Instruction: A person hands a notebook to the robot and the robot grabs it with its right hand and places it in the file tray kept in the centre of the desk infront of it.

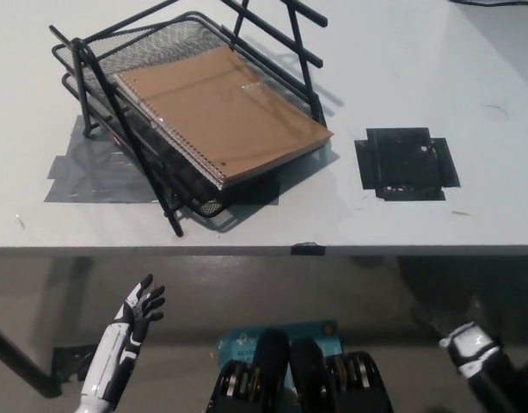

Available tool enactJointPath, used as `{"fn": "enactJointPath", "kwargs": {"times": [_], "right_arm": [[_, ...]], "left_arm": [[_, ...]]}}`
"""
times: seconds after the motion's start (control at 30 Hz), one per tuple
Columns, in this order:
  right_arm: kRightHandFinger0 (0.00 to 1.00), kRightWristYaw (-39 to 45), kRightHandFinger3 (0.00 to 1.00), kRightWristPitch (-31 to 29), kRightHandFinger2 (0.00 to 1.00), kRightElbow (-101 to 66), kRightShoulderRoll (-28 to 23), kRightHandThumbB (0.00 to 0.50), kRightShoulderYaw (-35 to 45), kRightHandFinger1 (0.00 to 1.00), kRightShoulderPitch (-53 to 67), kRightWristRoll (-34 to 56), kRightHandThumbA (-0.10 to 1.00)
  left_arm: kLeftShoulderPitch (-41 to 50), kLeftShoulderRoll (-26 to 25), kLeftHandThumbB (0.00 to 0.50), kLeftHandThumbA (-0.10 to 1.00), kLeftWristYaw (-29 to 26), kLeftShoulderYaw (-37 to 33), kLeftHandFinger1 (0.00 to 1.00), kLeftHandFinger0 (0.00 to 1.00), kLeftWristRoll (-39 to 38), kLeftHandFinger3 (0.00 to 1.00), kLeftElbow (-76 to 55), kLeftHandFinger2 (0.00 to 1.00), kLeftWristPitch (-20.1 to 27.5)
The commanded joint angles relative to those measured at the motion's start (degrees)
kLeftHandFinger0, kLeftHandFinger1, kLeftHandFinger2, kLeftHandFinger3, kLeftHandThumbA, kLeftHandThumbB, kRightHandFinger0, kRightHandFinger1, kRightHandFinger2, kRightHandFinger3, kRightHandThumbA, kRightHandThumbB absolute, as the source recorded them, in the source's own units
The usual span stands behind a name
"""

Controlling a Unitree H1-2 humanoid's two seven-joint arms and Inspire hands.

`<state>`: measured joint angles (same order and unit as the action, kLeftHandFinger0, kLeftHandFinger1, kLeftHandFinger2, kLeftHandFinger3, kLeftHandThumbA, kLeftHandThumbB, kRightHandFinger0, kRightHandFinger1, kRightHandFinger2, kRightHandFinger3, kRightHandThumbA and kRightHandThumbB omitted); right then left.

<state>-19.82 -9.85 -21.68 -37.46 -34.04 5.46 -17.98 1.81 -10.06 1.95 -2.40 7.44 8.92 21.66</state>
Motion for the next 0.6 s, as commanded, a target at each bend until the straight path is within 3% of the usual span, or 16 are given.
{"fn": "enactJointPath", "kwargs": {"times": [0.0,0.2,0.3,0.4,0.57], "right_arm": [[1.00,4.74,1.00,-11.61,1.00,-1.76,11.57,0.367,0.48,1.00,4.56,36.41,1.00],[1.00,12.50,1.00,-8.69,1.00,16.03,20.82,0.322,6.54,1.00,3.18,42.95,1.00],[1.00,14.64,1.00,-7.25,1.00,16.81,21.08,0.302,7.22,1.00,2.17,42.99,1.00],[1.00,16.00,1.00,-5.85,1.00,17.14,21.48,0.290,8.36,1.00,2.21,42.95,1.00],[1.00,17.43,1.00,-4.41,1.00,16.92,22.01,0.315,9.37,1.00,2.47,43.31,1.00]], "left_arm": [[3.23,-0.52,0.401,1.00,0.52,1.13,0.93,0.89,-3.17,1.00,-3.89,0.97,1.82],[3.63,-0.27,0.401,1.00,0.32,1.04,0.96,0.94,-3.51,1.00,-2.16,0.98,3.79],[3.06,-0.36,0.380,1.00,-0.04,1.37,0.96,0.92,-3.42,1.00,-1.52,0.98,4.29],[2.84,-0.05,0.395,1.00,-0.16,1.18,0.94,0.91,-3.01,1.00,-1.54,0.97,3.62],[3.15,0.06,0.398,1.00,-0.12,1.15,0.95,0.95,-3.18,1.00,-2.14,0.97,3.31]]}}
